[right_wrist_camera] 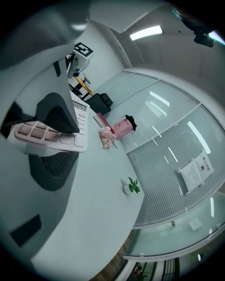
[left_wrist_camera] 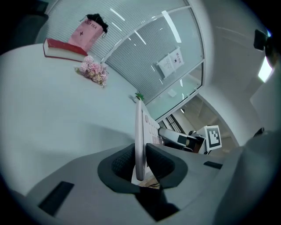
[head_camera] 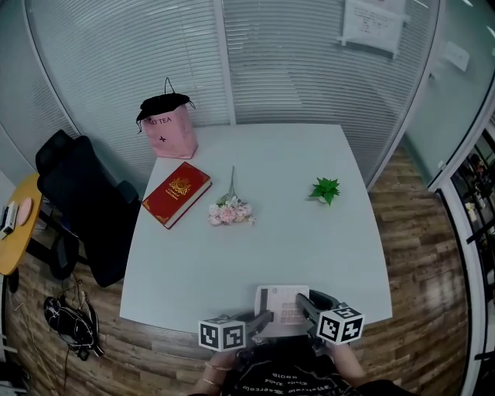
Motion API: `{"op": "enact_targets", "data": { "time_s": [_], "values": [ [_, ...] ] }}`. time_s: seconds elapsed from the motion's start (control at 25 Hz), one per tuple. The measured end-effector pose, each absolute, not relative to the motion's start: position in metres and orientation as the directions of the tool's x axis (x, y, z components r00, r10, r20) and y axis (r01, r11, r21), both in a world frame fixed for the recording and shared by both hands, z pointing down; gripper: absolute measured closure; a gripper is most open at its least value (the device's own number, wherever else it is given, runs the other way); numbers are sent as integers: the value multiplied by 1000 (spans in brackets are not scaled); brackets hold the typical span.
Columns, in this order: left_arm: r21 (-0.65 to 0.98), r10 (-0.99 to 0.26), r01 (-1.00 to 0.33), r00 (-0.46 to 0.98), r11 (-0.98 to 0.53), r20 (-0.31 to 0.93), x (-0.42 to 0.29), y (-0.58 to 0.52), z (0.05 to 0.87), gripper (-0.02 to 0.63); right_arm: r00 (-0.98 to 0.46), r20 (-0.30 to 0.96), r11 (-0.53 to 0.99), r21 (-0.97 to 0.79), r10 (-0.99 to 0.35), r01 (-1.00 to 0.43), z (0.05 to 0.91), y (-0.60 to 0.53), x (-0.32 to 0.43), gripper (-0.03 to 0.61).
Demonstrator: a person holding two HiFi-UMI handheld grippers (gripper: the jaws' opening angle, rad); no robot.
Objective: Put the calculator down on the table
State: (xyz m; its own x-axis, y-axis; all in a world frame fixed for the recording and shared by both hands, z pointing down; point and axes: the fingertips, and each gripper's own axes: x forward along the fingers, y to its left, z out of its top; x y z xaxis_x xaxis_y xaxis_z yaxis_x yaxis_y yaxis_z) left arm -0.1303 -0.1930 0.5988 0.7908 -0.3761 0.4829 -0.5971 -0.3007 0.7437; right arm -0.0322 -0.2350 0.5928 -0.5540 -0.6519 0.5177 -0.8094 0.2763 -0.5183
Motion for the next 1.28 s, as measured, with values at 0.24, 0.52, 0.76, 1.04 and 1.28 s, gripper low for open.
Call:
{"op": "enact_targets", "data": {
  "time_s": [0.24,0.52,0.76,1.04,1.28],
  "values": [
    [661,-338,-622,783,-420,522,-112,-243,576,528,-522,499,226,-536,-692,-813,577,-273,-6,434],
    [680,-380,-606,793,-413,476,-86,-297,558,528,-512,501,280,-467,-698,-838,552,-334,17,434],
    [640,-400,-614,788,-462,467,-65,-352,549,528,-508,499,301,-439,-702,-846,542,-388,38,433],
    [653,-376,-620,784,-436,494,-44,-397,562,528,-515,543,309,-427,-664,-850,555,-438,58,433],
    [710,-361,-617,783,-339,507,-29,-432,598,528,-488,594,263,-427,-640,-865,591,-478,73,434]
  ]
}}
